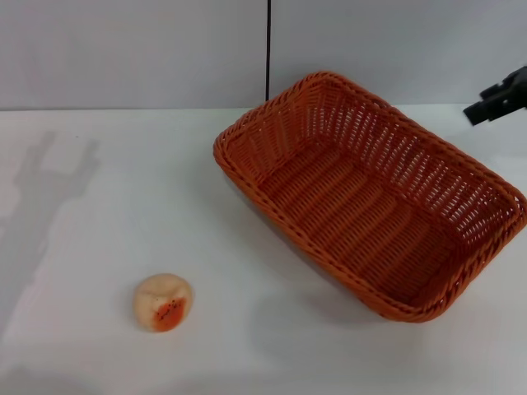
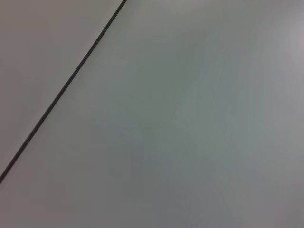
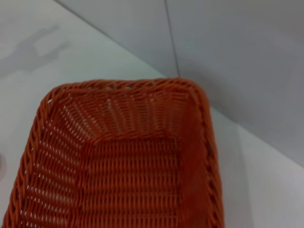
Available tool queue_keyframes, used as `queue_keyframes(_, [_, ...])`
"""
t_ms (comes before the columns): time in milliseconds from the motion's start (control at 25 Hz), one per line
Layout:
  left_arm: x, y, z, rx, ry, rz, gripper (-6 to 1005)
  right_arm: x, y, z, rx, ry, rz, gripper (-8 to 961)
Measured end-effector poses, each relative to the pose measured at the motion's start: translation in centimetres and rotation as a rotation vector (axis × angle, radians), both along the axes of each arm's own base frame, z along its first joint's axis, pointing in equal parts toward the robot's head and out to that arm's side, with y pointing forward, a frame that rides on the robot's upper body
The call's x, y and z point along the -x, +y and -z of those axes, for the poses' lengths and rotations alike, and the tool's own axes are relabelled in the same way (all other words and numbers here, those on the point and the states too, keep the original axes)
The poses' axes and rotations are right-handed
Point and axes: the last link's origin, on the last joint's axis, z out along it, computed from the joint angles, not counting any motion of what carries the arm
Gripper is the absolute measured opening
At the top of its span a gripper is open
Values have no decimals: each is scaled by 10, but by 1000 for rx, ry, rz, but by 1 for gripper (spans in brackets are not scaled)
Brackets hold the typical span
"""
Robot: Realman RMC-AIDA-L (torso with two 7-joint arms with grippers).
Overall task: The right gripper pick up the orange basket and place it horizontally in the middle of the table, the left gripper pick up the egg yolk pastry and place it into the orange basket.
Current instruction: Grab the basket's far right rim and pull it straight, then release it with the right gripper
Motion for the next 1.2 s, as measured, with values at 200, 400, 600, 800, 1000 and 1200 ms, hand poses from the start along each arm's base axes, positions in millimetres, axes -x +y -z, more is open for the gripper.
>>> queue_keyframes(200, [-2, 2, 0, 2, -2, 8, 832, -1, 3, 17, 3, -2, 2, 517])
queue_keyframes(400, [-2, 3, 1, 10, -7, 8, 832, -3, 4, 25, -7, -36, 1, 526])
queue_keyframes(600, [-1, 3, 2, 16, -6, 4, 832, -5, 7, 29, -25, -43, 13, 746])
queue_keyframes(800, [0, 2, 2, 20, -5, -4, 832, -10, 8, 39, -15, -39, 35, 749])
queue_keyframes(1000, [0, 3, 2, 23, -5, -7, 832, -14, 8, 54, -1, -44, 38, 732])
queue_keyframes(1200, [0, 5, 3, 28, -5, -13, 832, -20, 7, 69, 4, -68, 43, 702])
